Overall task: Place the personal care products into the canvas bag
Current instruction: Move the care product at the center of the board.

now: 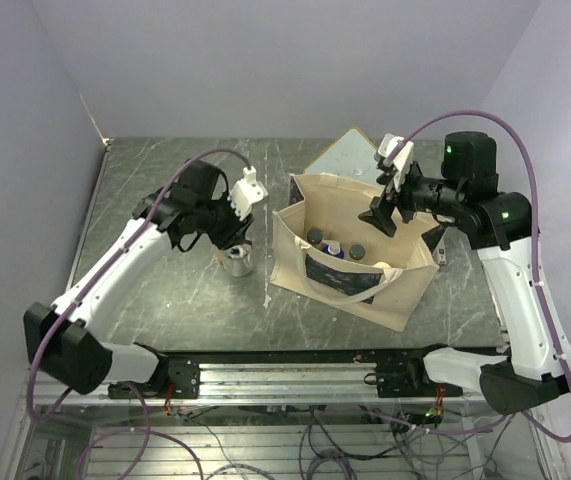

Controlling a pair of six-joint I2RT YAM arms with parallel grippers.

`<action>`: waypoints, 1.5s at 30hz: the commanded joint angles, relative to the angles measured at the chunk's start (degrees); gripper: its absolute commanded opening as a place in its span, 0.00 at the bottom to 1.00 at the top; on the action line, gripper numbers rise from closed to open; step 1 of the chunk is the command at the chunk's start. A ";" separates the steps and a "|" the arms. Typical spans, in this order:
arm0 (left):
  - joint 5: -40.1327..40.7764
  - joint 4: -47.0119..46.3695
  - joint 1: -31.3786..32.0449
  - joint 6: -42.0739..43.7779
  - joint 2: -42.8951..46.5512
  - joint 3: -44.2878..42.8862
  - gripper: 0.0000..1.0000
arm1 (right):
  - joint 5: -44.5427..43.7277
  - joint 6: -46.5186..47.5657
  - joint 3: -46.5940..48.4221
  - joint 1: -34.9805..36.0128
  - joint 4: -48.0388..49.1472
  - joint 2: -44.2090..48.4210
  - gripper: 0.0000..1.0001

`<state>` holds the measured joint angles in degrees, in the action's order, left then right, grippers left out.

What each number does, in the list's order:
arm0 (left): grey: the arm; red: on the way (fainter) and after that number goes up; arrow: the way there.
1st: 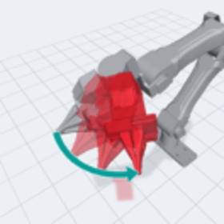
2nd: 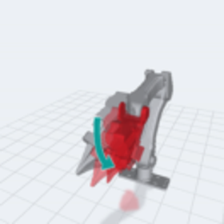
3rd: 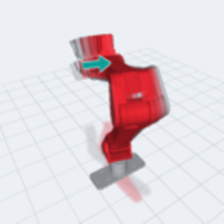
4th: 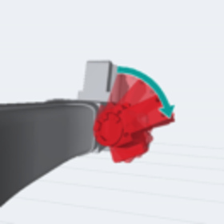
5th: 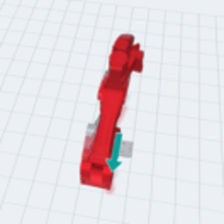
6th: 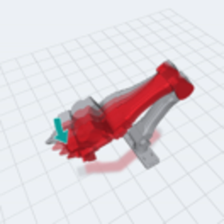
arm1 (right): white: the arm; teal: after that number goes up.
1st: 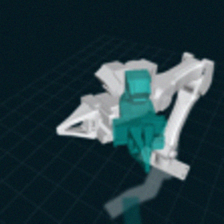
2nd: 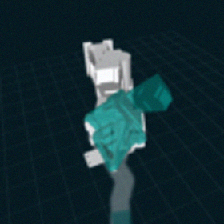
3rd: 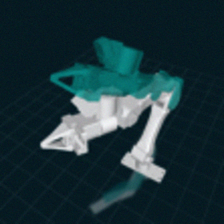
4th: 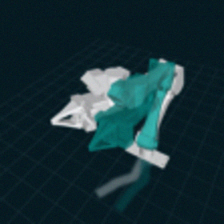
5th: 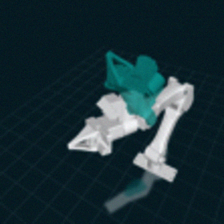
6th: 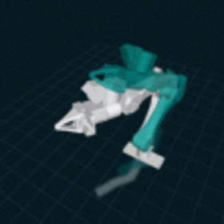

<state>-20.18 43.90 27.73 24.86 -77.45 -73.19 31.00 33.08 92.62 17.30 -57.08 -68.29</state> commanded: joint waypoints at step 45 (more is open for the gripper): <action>-5.23 -6.04 -5.71 1.88 26.01 11.48 0.96 | 12.54 2.92 6.77 23.43 11.51 -15.01 0.78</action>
<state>-31.66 45.12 27.27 37.26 -55.57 -60.01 41.50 35.99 96.44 38.37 -46.46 -82.43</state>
